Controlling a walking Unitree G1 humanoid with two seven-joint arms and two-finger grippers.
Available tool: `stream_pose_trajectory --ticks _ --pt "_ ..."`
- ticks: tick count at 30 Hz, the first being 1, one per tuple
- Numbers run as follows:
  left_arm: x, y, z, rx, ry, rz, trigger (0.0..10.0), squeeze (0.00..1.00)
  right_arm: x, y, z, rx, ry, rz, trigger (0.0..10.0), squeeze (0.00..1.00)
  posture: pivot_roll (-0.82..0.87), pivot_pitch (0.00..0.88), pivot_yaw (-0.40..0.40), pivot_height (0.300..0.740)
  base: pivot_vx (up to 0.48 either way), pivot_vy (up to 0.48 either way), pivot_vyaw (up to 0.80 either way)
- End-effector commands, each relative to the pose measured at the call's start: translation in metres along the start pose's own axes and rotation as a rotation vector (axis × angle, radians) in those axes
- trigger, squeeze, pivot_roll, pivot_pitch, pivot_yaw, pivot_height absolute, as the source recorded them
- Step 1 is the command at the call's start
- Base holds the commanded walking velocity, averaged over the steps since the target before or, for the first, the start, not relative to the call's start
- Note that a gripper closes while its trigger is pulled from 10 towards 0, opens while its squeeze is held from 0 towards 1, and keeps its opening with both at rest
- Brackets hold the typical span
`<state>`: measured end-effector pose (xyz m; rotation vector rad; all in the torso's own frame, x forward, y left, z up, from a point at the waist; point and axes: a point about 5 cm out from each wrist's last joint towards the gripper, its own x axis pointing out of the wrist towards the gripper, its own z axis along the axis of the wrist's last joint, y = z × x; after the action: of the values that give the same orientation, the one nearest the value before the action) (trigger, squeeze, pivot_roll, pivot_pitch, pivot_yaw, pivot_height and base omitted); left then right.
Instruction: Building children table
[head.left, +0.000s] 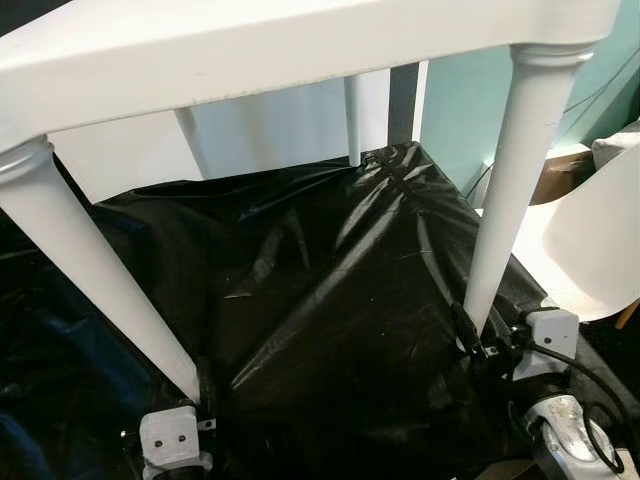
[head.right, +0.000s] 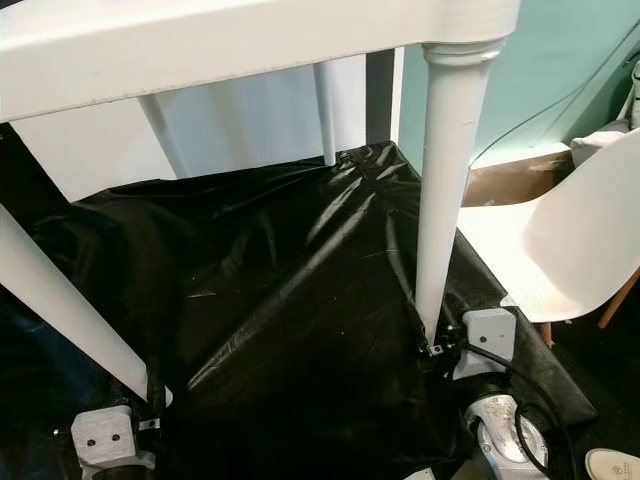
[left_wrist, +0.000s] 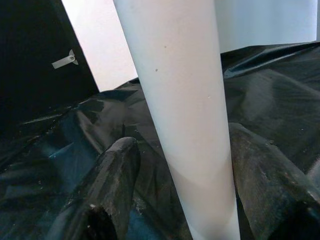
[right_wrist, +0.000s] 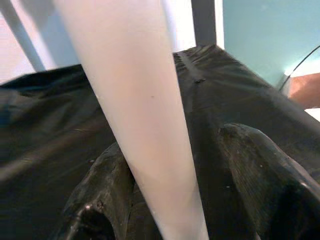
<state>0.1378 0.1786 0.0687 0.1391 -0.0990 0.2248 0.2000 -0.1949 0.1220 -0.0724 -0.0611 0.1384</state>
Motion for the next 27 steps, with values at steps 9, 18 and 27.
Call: stream_pose_trajectory --ticks 9,18,27 --pt "-0.012 0.013 -0.019 -0.010 0.089 -0.006 10.0 0.00 -0.005 -0.010 0.006 -0.073 -0.035 -0.055 10.0 0.00 -0.04 0.000 0.095 0.740 0.000 0.000 0.00" --pt "-0.020 0.021 -0.019 0.004 0.099 -0.003 10.0 0.00 -0.010 -0.008 0.008 -0.047 -0.037 -0.025 10.0 0.00 -0.04 0.000 0.100 0.740 0.000 0.000 0.00" --pt "-0.015 0.017 -0.014 -0.020 0.074 -0.009 10.0 0.00 -0.007 -0.005 0.007 -0.045 -0.045 -0.015 10.0 0.00 -0.04 0.000 0.100 0.740 0.000 0.000 0.00"
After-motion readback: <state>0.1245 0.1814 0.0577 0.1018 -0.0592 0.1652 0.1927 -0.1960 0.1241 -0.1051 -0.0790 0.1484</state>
